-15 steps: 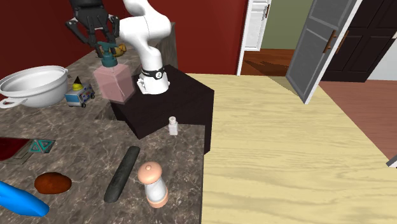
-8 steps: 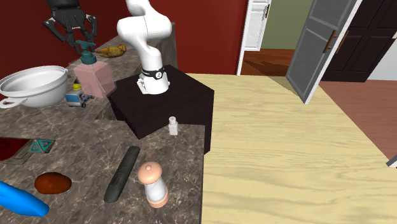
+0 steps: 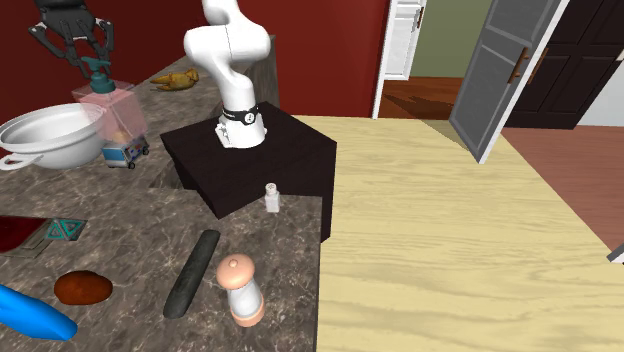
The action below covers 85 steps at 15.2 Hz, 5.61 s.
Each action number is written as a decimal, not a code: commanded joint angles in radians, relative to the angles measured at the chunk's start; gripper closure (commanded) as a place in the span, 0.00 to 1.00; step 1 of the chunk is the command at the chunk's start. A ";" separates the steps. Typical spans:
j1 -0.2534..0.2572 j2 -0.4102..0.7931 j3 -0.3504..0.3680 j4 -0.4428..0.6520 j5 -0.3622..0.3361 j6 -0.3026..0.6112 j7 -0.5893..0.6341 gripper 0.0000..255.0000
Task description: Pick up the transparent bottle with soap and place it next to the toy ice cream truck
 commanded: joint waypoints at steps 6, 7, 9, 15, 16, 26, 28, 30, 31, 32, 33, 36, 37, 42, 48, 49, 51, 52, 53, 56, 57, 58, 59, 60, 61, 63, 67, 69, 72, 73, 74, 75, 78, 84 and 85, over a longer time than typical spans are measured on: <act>-0.027 0.004 -0.136 0.119 -0.072 -0.063 -0.168 1.00; -0.026 0.007 -0.156 0.140 -0.081 -0.070 -0.191 1.00; -0.021 0.016 -0.198 0.187 -0.098 -0.086 -0.238 1.00; 0.027 0.048 -0.332 0.350 -0.142 -0.130 -0.377 1.00; 0.040 0.054 -0.355 0.381 -0.148 -0.137 -0.399 1.00; 0.186 0.076 -0.566 0.640 -0.204 -0.186 -0.570 1.00; 0.182 0.068 -0.577 0.619 -0.214 -0.166 -0.568 1.00; 0.180 0.060 -0.589 0.598 -0.225 -0.147 -0.566 1.00; 0.178 0.056 -0.595 0.588 -0.231 -0.137 -0.565 1.00; 0.177 0.052 -0.601 0.578 -0.237 -0.127 -0.563 1.00; 0.177 0.048 -0.608 0.569 -0.242 -0.118 -0.562 1.00; 0.175 0.037 -0.628 0.542 -0.260 -0.089 -0.559 1.00; 0.175 0.034 -0.635 0.533 -0.266 -0.079 -0.558 1.00; 0.176 0.016 -0.674 0.494 -0.296 -0.032 -0.553 1.00; 0.183 -0.003 -0.725 0.454 -0.336 0.024 -0.547 1.00; 0.185 -0.007 -0.733 0.448 -0.342 0.033 -0.546 1.00; 0.189 -0.013 -0.752 0.437 -0.356 0.051 -0.543 1.00; 0.191 -0.016 -0.761 0.432 -0.363 0.060 -0.542 1.00; 0.193 -0.020 -0.771 0.427 -0.370 0.069 -0.541 1.00; 0.201 -0.030 -0.800 0.413 -0.391 0.095 -0.538 1.00; 0.204 -0.033 -0.810 0.409 -0.398 0.104 -0.537 1.00; 0.207 -0.036 -0.820 0.405 -0.406 0.113 -0.535 1.00; 0.210 -0.040 -0.830 0.402 -0.413 0.121 -0.534 1.00; 0.213 -0.043 -0.840 0.398 -0.420 0.130 -0.533 1.00; 0.216 -0.047 -0.850 0.395 -0.428 0.138 -0.532 1.00; 0.223 -0.054 -0.871 0.389 -0.443 0.155 -0.529 1.00; 0.239 -0.069 -0.913 0.381 -0.473 0.188 -0.524 1.00; 0.247 -0.077 -0.935 0.378 -0.489 0.204 -0.522 1.00; 0.258 -0.087 -0.962 0.375 -0.509 0.224 -0.519 1.00; 0.258 -0.087 -0.962 0.375 -0.508 0.224 -0.519 1.00; 0.258 -0.087 -0.962 0.375 -0.508 0.224 -0.519 1.00; 0.258 -0.086 -0.962 0.375 -0.508 0.225 -0.519 1.00; 0.259 -0.086 -0.962 0.375 -0.508 0.225 -0.519 1.00; 0.261 -0.086 -0.964 0.374 -0.509 0.227 -0.517 0.00; 0.259 -0.086 -0.962 0.375 -0.508 0.225 -0.519 0.00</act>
